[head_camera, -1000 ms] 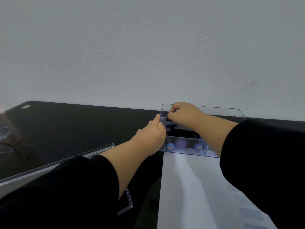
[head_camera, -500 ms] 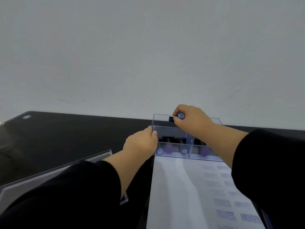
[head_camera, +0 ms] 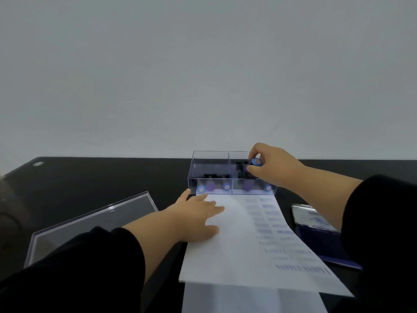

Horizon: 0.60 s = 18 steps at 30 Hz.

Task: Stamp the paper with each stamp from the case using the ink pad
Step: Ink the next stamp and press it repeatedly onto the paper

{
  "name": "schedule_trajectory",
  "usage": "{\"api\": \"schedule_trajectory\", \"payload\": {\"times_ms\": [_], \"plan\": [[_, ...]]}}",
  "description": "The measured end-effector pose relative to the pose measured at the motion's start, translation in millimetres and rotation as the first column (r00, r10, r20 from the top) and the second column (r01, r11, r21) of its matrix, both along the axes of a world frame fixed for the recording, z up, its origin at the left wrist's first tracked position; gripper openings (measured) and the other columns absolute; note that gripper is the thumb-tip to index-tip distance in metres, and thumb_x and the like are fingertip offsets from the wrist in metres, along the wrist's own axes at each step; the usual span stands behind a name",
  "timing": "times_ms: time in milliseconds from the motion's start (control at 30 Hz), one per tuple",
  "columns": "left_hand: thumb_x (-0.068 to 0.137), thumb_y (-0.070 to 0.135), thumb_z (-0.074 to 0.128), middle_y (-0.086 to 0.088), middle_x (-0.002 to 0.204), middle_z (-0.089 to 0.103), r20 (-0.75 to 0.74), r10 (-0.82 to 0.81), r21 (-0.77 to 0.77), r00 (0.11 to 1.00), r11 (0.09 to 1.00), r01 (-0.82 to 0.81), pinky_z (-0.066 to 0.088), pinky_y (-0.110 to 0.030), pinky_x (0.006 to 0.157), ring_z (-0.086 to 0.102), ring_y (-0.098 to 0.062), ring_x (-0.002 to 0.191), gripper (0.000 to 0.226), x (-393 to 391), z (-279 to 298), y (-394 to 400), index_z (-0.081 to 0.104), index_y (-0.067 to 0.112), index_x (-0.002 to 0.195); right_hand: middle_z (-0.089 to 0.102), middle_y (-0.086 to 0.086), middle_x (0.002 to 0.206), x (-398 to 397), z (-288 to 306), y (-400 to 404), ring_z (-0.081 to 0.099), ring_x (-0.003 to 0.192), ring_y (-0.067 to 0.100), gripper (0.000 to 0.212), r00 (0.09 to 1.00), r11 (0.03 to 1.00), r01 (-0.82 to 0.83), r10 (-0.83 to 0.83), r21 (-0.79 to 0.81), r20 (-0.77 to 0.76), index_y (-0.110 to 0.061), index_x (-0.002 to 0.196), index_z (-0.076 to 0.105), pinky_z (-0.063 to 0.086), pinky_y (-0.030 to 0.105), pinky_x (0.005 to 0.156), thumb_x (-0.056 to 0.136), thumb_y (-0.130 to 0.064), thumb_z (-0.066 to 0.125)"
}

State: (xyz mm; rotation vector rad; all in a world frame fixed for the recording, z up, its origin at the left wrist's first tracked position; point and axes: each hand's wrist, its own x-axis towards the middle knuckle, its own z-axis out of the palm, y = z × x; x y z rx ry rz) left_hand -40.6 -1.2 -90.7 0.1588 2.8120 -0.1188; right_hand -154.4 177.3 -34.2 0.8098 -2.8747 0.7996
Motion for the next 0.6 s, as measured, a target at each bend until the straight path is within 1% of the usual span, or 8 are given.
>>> {"api": "schedule_trajectory", "payload": {"times_ms": [67,100,167,233,367,467,533,600], "plan": [[0.099,0.049,0.033,0.008,0.160,0.004,0.085,-0.018,-0.033,0.996,0.999,0.021,-0.015,-0.044,0.114,-0.007,-0.014,0.147,0.061,11,3,5,0.005,0.035,0.151,0.055,-0.004,0.085,13,2,9,0.053,0.060,0.013,0.010,1.000,1.000,-0.009,0.009,0.020,0.009,-0.025,0.094,0.051,0.043,0.024,0.055,0.088,-0.026,0.059],[0.098,0.049,0.035,0.007,0.160,0.004,0.121,-0.015,-0.048,0.993,0.999,0.021,-0.014,-0.045,0.115,-0.005,-0.014,0.147,0.062,17,4,7,0.005,0.035,0.151,0.054,-0.006,0.085,20,2,14,0.052,0.063,0.010,0.011,1.000,0.999,-0.016,0.016,0.033,0.006,-0.025,0.095,0.051,0.042,0.023,0.057,0.088,-0.026,0.060],[0.098,0.050,0.037,0.006,0.160,0.003,0.177,0.007,-0.069,0.984,0.998,0.005,-0.010,-0.044,0.116,-0.001,-0.014,0.147,0.064,28,2,12,0.005,0.034,0.151,0.050,-0.012,0.080,30,2,22,0.047,0.066,0.004,0.011,1.000,0.998,-0.023,0.023,0.050,0.000,-0.025,0.096,0.053,0.037,0.019,0.056,0.088,-0.026,0.061],[0.098,0.048,0.038,0.005,0.160,-0.001,0.204,0.037,-0.081,0.978,0.997,-0.021,-0.006,-0.043,0.118,0.002,-0.016,0.147,0.065,38,1,18,0.004,0.035,0.151,0.047,-0.015,0.079,41,1,29,0.047,0.066,0.004,0.012,1.000,0.998,-0.015,0.015,0.063,0.005,-0.024,0.098,0.055,0.036,0.019,0.056,0.087,-0.026,0.061],[0.100,0.038,0.036,0.006,0.160,-0.006,0.200,0.103,-0.060,0.974,0.994,-0.093,0.003,-0.039,0.117,0.008,-0.024,0.146,0.061,57,1,34,0.003,0.035,0.151,0.049,-0.010,0.085,60,-2,45,0.050,0.074,0.010,0.014,0.999,0.998,0.032,-0.033,0.062,0.010,-0.025,0.101,0.056,0.037,0.023,0.061,0.088,-0.027,0.061],[0.099,0.027,0.032,0.003,0.160,-0.007,0.184,0.151,-0.006,0.971,0.988,-0.152,0.009,-0.037,0.116,0.011,-0.026,0.146,0.061,66,-5,45,0.002,0.033,0.152,0.050,-0.012,0.082,74,-9,57,0.049,0.070,0.007,0.016,0.997,0.997,0.074,-0.074,0.009,0.006,-0.024,0.104,0.058,0.035,0.020,0.058,0.089,-0.027,0.059],[0.100,0.027,0.028,-0.001,0.160,-0.008,0.163,0.187,0.045,0.969,0.979,-0.197,0.011,-0.038,0.117,0.010,-0.026,0.146,0.059,68,-13,51,0.002,0.027,0.152,0.052,-0.009,0.085,83,-15,66,0.050,0.068,0.008,0.018,0.994,0.993,0.112,-0.112,-0.020,0.002,-0.024,0.108,0.058,0.036,0.020,0.056,0.090,-0.026,0.057],[0.101,0.036,0.023,-0.005,0.159,-0.011,0.133,0.238,0.103,0.962,0.962,-0.252,0.009,-0.042,0.118,0.002,-0.028,0.146,0.058,69,-25,59,-0.001,0.022,0.152,0.054,-0.008,0.086,93,-23,74,0.054,0.071,0.010,0.021,0.988,0.987,0.155,-0.155,-0.037,0.004,-0.026,0.111,0.058,0.040,0.022,0.057,0.090,-0.026,0.056]]}}
